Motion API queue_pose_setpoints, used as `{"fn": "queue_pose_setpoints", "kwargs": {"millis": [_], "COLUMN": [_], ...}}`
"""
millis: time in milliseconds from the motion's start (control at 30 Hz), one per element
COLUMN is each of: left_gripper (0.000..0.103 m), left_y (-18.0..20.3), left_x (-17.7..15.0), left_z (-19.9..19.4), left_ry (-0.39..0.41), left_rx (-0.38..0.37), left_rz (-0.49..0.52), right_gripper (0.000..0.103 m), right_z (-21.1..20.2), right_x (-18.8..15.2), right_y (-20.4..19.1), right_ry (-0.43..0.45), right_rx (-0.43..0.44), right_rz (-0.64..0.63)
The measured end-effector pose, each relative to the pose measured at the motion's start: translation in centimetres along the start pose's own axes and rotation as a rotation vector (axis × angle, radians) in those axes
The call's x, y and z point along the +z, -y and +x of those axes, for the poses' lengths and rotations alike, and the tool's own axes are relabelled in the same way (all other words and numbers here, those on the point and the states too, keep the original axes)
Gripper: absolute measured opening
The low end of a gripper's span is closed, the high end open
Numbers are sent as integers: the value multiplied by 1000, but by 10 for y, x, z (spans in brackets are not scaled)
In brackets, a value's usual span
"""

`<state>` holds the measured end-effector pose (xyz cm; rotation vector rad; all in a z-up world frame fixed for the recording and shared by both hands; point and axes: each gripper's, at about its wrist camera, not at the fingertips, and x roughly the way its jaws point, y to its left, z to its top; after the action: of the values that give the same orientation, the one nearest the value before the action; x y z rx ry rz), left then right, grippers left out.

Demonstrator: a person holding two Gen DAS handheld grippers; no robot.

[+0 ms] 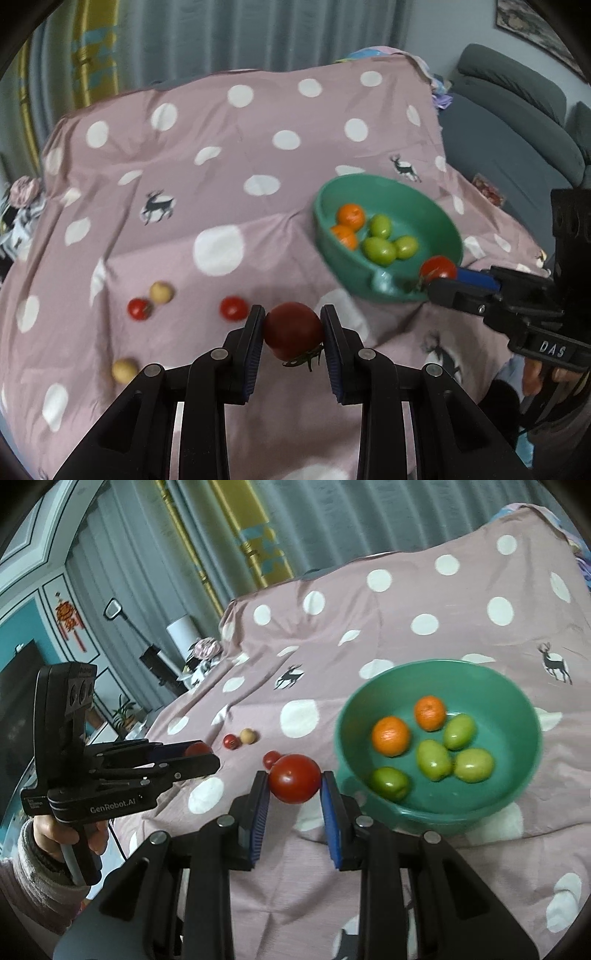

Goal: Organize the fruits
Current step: 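Lift both red tomatoes and carry them toward the green bowl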

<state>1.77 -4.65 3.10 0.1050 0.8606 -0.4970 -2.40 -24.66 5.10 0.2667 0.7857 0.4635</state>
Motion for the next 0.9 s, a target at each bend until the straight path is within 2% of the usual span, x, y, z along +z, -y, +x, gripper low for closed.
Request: {"fn": "queue_pose_setpoints", "kwargs": {"millis": [600,733,900], "left_gripper": [31,31,31], "left_y": [55,50,16], "left_x": [48,51,37], "left_z": [42,53,54], "left_ry": [-1,-15,-38], "left_rx": [-68,-45,14], "left_rz": [112,98,42], "right_gripper": [28,28,28], "right_z": [-18,-15,-13], "right_x": [0,0,-2], "right_y": [46,59,59], "right_ry": [64,63,63], "right_rx": [-69,-75,-41], "right_rz": [77,110,109]}}
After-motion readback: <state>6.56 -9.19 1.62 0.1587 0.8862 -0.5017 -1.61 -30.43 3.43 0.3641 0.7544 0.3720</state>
